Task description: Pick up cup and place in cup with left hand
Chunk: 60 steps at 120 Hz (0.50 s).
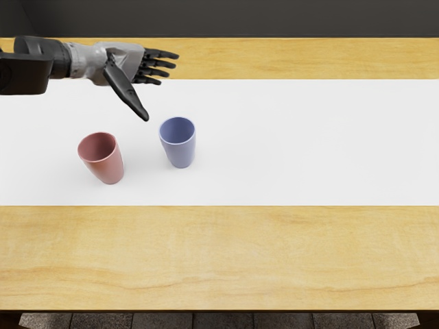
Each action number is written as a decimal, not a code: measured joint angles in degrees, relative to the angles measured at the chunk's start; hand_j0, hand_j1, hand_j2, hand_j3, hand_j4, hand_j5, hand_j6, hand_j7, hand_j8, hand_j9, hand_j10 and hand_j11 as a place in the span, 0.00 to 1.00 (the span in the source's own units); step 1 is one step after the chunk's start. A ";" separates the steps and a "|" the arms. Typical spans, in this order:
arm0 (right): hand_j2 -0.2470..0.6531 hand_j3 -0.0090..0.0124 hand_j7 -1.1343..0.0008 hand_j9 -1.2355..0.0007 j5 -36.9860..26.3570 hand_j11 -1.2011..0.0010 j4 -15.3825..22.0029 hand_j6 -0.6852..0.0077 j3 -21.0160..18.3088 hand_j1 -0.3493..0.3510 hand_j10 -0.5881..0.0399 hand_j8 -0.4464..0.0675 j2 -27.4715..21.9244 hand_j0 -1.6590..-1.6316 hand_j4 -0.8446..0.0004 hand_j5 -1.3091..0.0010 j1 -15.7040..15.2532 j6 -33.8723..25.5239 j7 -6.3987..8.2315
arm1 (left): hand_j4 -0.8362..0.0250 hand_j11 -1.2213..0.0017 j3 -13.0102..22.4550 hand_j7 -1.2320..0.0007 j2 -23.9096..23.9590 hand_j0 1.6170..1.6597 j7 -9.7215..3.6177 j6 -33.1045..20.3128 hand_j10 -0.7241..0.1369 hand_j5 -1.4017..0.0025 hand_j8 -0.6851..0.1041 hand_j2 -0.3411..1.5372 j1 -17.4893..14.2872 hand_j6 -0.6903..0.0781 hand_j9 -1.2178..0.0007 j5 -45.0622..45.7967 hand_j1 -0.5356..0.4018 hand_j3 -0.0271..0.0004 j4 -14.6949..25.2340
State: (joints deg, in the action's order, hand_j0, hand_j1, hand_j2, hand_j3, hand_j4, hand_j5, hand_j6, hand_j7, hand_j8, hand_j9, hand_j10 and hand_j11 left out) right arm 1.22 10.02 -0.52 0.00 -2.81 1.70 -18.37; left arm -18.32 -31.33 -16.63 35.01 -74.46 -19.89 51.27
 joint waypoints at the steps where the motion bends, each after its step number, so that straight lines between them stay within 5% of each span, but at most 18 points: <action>1: 0.27 0.42 1.00 1.00 0.00 1.00 0.00 0.99 0.00 0.00 0.94 0.87 0.00 0.04 1.00 1.00 0.00 0.00 0.00 | 0.95 0.98 0.00 0.98 -0.02 0.96 -0.08 0.00 0.82 0.98 0.84 0.18 -0.11 0.87 0.98 -0.26 0.92 0.99 0.01; 29: 0.27 0.42 1.00 1.00 0.00 1.00 0.00 0.99 0.00 0.00 0.94 0.87 0.00 0.04 1.00 1.00 0.00 0.01 0.00 | 0.95 0.98 0.12 0.98 0.85 0.96 -1.11 0.00 0.82 0.98 0.84 0.18 -2.40 0.87 0.98 -5.08 0.92 0.99 0.13; 60: 0.27 0.42 1.00 1.00 0.00 1.00 0.00 0.99 0.00 0.00 0.94 0.87 0.00 0.04 1.00 1.00 -0.01 0.01 0.00 | 0.95 0.98 7.03 0.98 0.83 0.96 -1.37 0.00 0.82 0.98 0.84 0.18 -6.52 0.87 0.98 -5.74 0.92 0.99 3.29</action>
State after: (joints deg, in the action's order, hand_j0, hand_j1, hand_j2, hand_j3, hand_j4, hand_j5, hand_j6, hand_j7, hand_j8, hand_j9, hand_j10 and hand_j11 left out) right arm 1.22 10.02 -0.53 0.00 -2.82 1.71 -18.37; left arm -11.29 -30.50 -17.99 35.01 -80.99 -25.64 54.57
